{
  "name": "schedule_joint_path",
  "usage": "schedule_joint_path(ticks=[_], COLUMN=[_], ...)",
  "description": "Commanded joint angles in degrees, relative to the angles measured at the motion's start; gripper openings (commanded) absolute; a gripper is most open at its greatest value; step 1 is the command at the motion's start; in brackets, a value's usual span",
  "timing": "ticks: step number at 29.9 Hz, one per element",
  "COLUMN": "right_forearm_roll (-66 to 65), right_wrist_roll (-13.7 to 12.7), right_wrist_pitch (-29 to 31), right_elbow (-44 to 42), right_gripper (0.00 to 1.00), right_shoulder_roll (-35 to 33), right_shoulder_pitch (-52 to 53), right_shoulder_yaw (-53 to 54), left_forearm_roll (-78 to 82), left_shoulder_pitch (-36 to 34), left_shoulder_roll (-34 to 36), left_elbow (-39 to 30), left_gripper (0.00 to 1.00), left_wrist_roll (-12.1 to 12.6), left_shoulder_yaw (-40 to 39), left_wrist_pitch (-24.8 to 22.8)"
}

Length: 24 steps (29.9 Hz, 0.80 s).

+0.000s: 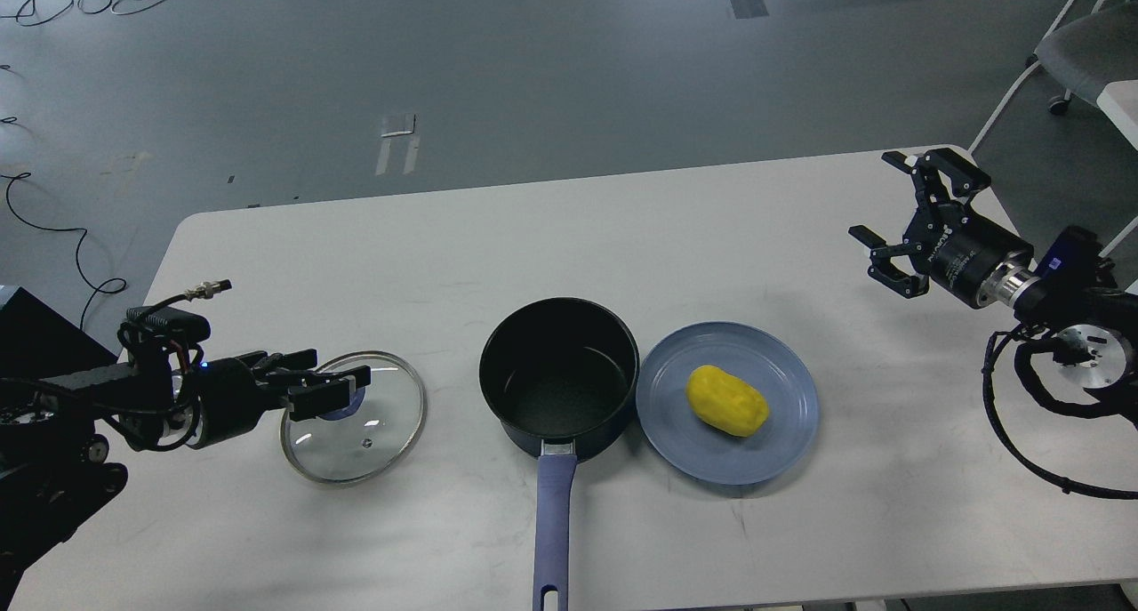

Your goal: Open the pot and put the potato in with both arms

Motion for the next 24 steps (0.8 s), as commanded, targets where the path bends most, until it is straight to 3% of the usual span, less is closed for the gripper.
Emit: schedule_joint_path(ticks=[1,6,9,18,24], right_forearm_roll=[0.0,-1.05,-3.07,-11.15,-32.67], right_wrist_roll=[0.0,0.0,0.0,0.0,0.0], right_wrist_pitch=[0.0,0.0,0.0,0.0,0.0], right_elbow=[0.08,0.44,0.61,5.61,15.89], right_gripper=[0.99,0.99,0.99,0.99,0.99], right_shoulder_roll=[-0.21,-0.74,-0.82,-4.42,-13.21], right_shoulder_pitch=[0.16,0.34,0.42,1.04,9.99], right_shoulder_yaw=[0.0,0.0,0.0,-0.09,-5.79], left_forearm_roll=[-20.64,-55.51,-65.12,-76.67,-76.59], left_shoulder_pitch=[-5.63,-9.41,-11.51,-9.07,-8.18], left_shoulder_roll=[0.56,-0.84,-1.37,-9.8,-13.06], left_elbow=[-1.14,-0.87,-0.87,3.78,6.77], left_gripper=[0.98,0.98,0.98,0.98,0.98], left_wrist_roll=[0.0,0.0,0.0,0.93,1.02], left_shoulder_yaw=[-0.13,-0.31,-1.7,-5.84,-5.93], left_wrist_pitch=[-5.22,-6.55,-6.55,-6.99,-7.43])
